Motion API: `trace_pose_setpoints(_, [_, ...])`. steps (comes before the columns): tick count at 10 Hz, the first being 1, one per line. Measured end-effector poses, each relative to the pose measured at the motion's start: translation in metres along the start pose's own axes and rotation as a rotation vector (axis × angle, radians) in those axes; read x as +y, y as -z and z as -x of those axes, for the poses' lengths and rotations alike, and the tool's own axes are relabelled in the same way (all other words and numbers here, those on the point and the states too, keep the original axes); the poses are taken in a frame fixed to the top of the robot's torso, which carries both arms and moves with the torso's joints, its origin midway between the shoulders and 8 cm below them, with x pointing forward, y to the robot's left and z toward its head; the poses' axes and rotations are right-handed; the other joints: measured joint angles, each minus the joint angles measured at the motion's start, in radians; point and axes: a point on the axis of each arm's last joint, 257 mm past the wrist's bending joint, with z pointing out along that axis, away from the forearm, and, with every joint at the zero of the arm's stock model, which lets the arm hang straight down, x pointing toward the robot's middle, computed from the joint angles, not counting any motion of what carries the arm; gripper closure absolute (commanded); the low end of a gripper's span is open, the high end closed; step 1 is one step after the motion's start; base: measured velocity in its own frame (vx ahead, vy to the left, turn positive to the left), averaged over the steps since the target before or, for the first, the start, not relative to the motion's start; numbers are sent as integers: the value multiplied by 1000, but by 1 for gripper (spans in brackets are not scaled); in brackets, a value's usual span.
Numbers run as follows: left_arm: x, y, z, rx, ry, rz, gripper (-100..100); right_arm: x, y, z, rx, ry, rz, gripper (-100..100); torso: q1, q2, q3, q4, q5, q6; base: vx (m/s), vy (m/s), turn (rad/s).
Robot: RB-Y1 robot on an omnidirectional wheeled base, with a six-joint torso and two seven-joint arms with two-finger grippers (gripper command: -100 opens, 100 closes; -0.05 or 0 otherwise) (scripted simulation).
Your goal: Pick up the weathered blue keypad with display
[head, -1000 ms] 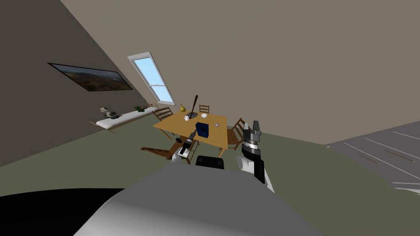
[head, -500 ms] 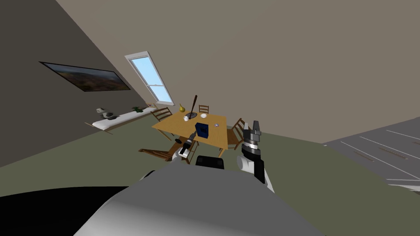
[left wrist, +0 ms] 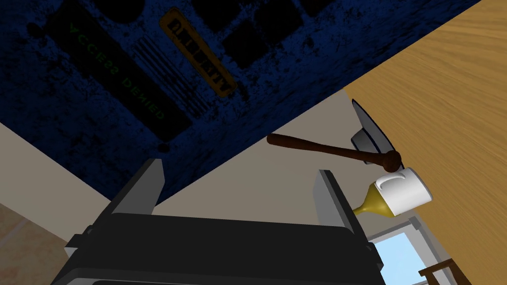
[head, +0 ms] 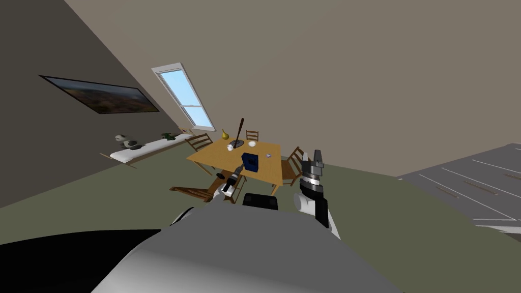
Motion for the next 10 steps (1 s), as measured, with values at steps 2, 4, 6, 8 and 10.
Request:
trace_pose_setpoints(2, [10,2,-4,16,-12,18,-100,0,0,0,0,0,0,0,0,0,0,0,0,0,18,7,-30])
trace_pose_setpoints(4, [16,4,-7,29,-25,30,-100,0,0,0,0,0,0,0,0,0,0,0,0,0,19,4,-17])
trace_pose_setpoints(6, [19,4,-9,35,-30,37,0,0,0,0,0,0,0,0,0,0,0,0,0,0,4,1,-2])
trace_pose_setpoints(8, [19,4,-9,35,-30,36,100,0,0,0,0,0,0,0,-1,1,1,0,0,0,0,0,0])
trace_pose_setpoints(10, [19,4,-9,35,-30,36,100,0,0,0,0,0,0,0,-1,1,1,0,0,0,0,0,0])
